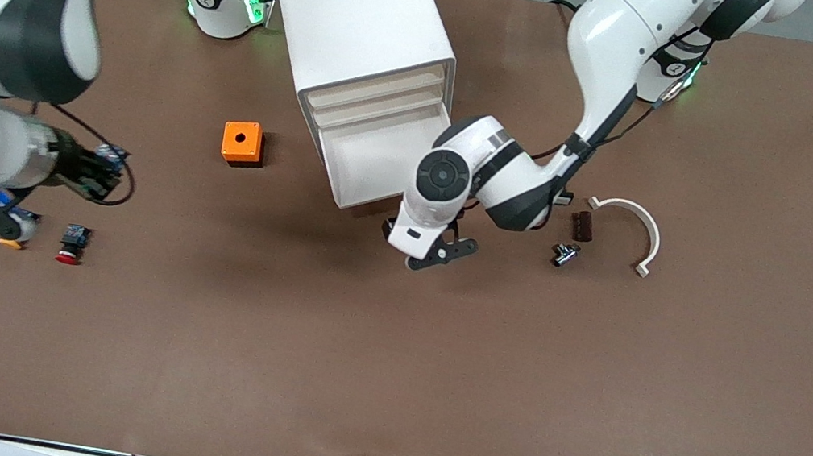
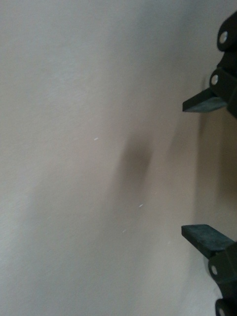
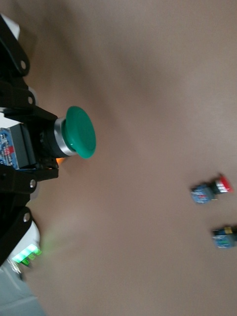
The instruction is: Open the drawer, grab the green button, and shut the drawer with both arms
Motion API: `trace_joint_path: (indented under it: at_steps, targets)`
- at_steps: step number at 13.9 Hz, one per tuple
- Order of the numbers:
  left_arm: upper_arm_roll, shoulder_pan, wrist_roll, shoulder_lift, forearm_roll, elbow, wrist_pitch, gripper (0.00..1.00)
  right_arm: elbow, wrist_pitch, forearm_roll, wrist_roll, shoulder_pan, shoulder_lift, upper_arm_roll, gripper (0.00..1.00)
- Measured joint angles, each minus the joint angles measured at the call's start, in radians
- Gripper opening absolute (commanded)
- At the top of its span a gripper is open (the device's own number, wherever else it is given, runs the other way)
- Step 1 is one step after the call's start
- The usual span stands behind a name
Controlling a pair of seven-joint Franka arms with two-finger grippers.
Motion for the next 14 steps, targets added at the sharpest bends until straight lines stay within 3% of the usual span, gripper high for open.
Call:
trace_joint_path:
  at_steps: [5, 11, 14]
  targets:
    - [0.0, -0.082, -0.12, 0.01, 0.022, -0.023, 0.066, 1.0, -0.151, 0.245, -0.017, -0.264, -0.115, 0.018, 0.002, 0.28]
    - [-0.006, -0.197, -0.243, 0.011, 0.023, -0.027, 0.093, 1.0, -0.391, 0.589, -0.02, -0.287, -0.122, 0.025, 0.007, 0.28]
    - [-0.046, -0.222, -0.25, 0.011, -0.012, -0.027, 0.096, 1.0, -0.507, 0.77, -0.02, -0.322, -0.134, 0.045, 0.007, 0.28]
